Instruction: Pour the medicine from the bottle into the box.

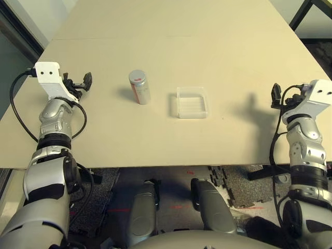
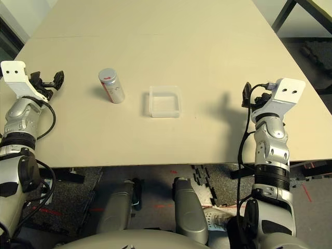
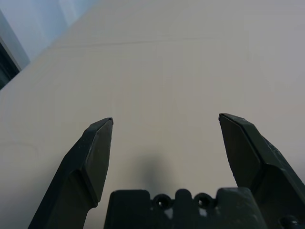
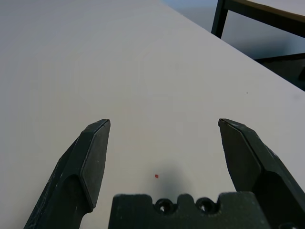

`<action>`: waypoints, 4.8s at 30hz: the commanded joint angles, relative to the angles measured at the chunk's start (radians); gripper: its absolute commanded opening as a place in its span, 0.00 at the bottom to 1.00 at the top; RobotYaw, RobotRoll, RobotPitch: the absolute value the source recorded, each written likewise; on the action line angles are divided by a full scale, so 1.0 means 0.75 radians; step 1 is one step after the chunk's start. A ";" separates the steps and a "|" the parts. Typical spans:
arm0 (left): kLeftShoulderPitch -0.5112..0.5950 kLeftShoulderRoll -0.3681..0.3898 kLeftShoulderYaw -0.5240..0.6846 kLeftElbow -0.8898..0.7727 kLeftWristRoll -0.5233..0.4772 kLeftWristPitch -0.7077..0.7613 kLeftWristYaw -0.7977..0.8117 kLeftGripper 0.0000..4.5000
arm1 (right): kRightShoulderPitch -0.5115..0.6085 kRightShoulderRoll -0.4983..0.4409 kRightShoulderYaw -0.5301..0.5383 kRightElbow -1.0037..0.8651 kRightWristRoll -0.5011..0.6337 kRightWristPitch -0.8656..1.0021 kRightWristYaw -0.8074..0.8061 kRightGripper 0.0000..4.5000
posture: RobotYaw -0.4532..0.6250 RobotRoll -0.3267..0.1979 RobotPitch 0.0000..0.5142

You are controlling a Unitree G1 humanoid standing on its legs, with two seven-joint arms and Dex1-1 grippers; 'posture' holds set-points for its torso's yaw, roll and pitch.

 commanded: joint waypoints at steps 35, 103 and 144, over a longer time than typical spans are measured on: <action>0.480 0.112 -0.167 -1.254 -0.352 0.863 -0.674 0.99 | -0.007 -0.394 0.267 -0.646 0.340 0.820 0.718 1.00 | 0.33 0.62 0.35; -0.016 -0.274 -0.437 -0.593 -0.042 0.356 -0.905 0.56 | -0.315 -0.206 0.520 -0.877 0.438 1.066 0.674 1.00 | 0.25 0.62 0.31; -0.075 -0.450 -0.585 -0.720 -0.023 0.459 -0.982 0.56 | -0.526 -0.027 0.678 -0.644 0.231 0.870 0.760 0.57 | 0.24 0.62 0.30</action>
